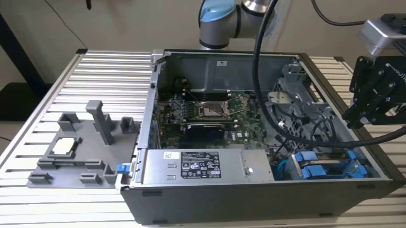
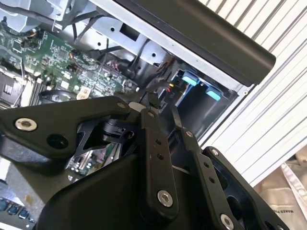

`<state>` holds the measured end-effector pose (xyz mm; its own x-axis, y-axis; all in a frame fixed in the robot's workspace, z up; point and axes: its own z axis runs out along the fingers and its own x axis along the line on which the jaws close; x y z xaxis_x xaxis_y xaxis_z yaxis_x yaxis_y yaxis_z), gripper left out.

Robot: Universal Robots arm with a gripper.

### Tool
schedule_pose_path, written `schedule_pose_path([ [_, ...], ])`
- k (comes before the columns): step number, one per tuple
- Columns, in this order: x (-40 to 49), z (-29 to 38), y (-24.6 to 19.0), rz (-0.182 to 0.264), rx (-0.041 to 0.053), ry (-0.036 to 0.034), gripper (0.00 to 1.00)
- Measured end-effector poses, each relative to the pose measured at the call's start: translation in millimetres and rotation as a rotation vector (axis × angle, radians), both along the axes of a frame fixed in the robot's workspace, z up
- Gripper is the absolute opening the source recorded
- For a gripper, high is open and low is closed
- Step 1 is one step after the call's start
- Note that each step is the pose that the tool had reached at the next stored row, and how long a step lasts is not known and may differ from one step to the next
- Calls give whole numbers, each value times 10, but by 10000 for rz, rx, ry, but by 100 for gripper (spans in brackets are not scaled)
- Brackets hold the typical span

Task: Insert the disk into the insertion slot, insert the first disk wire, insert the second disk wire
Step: 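Insert the second disk wire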

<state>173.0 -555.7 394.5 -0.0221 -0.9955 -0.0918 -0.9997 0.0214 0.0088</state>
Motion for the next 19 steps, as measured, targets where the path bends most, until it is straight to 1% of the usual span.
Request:
schedule_pose_path([
  [5,0,2,145,0,1,0,27],
  [7,0,2,183,0,1,0,27],
  [9,-17,2,188,-13,1,-1,27],
  [12,-85,2,187,-19,1,0,27],
  [15,-174,1,186,-20,1,-1,27],
  [19,-325,-1,185,-23,0,-12,27],
])
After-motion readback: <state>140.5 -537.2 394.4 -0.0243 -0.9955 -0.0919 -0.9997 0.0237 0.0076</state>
